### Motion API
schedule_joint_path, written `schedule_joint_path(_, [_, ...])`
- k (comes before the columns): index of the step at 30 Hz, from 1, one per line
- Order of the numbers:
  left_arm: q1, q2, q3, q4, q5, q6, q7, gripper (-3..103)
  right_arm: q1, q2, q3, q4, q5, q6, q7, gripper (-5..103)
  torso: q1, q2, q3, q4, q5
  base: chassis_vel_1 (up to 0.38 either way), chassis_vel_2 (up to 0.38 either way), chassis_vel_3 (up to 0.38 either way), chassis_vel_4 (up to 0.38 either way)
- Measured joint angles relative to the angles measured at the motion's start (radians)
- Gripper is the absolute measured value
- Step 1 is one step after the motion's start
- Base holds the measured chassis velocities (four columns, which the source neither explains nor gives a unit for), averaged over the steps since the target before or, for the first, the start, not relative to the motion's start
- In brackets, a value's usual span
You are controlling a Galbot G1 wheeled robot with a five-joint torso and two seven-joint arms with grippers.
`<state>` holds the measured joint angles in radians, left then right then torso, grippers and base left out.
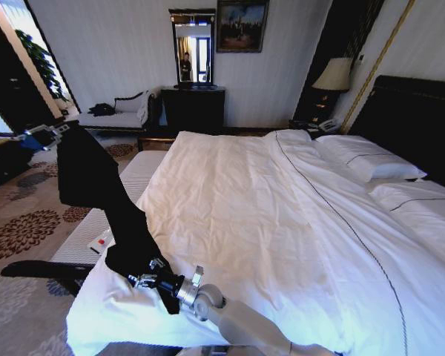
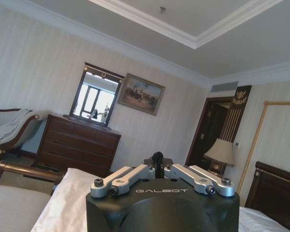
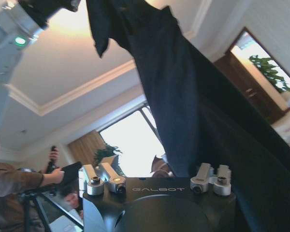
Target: Fold the clothes on the bed.
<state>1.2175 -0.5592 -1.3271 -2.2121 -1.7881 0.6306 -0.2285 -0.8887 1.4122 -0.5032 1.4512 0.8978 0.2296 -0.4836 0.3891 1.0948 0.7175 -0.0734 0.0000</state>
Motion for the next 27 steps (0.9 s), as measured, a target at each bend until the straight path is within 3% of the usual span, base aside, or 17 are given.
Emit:
schedule_joint_path(2, [0.0, -0.001, 0.0, 0.001, 0.0, 0.0, 0.0, 2, 0.001, 0.004, 0.0, -0.004, 0.0, -0.005, 0.016, 70, 0.0, 0.0, 0.0, 0.0, 0.0, 0.0, 0.0, 0.0, 0.0])
schedule_joint_path(5, [0.0, -0.002, 0.0, 0.001, 0.0, 0.0, 0.0, 2, 0.005, 0.011, -0.002, -0.012, 0.0, -0.009, 0.032, 70, 0.0, 0.0, 0.0, 0.0, 0.0, 0.0, 0.0, 0.0, 0.0])
schedule_joint_path(6, [0.0, -0.003, 0.0, 0.001, 0.0, 0.0, 0.0, 2, 0.007, 0.014, -0.002, -0.015, 0.0, -0.011, 0.04, 58, 0.0, 0.0, 0.0, 0.0, 0.0, 0.0, 0.0, 0.0, 0.0])
schedule_joint_path(9, [0.003, -0.007, -0.001, 0.001, 0.0, 0.0, 0.001, 2, 0.015, 0.022, -0.002, -0.019, 0.003, -0.012, 0.058, 42, 0.0, 0.0, 0.0, 0.0, 0.0, 0.0, 0.0, 0.0, 0.0])
schedule_joint_path(11, [0.004, -0.007, -0.002, 0.001, 0.0, 0.0, 0.001, 2, 0.017, 0.023, -0.002, -0.019, 0.004, -0.012, 0.061, 42, 0.0, 0.0, 0.0, 0.0, 0.0, 0.0, 0.0, 0.0, 0.0])
schedule_joint_path(14, [0.005, -0.011, -0.002, 0.001, 0.0, 0.0, 0.002, 2, 0.022, 0.019, 0.003, -0.013, 0.013, -0.012, 0.068, 27, 0.0, 0.0, 0.0, 0.0001, 0.0, 0.0, 0.0, 0.0, 0.0])
schedule_joint_path(15, [0.005, -0.011, -0.002, 0.001, 0.0, 0.0, 0.002, 2, 0.022, 0.019, 0.003, -0.013, 0.013, -0.012, 0.068, 27, 0.0, 0.0, 0.0, 0.0001, 0.0, 0.0, 0.0, 0.0, 0.0])
schedule_joint_path(20, [0.002, -0.011, -0.001, 0.002, 0.0, 0.0, 0.003, 2, 0.023, -0.004, 0.015, 0.001, 0.014, -0.012, 0.055, 5, 0.0, 0.0, 0.0, 0.0001, 0.0, 0.0, 0.0, 0.0, 0.0])
schedule_joint_path(27, [-0.001, -0.006, -0.006, 0.002, -0.001, -0.003, 0.003, 2, 0.022, -0.067, 0.084, 0.102, -0.013, -0.015, 0.059, 1, 0.0, 0.0, 0.0, 0.0001, 0.0001, 0.0, 0.0, 0.0, 0.0])
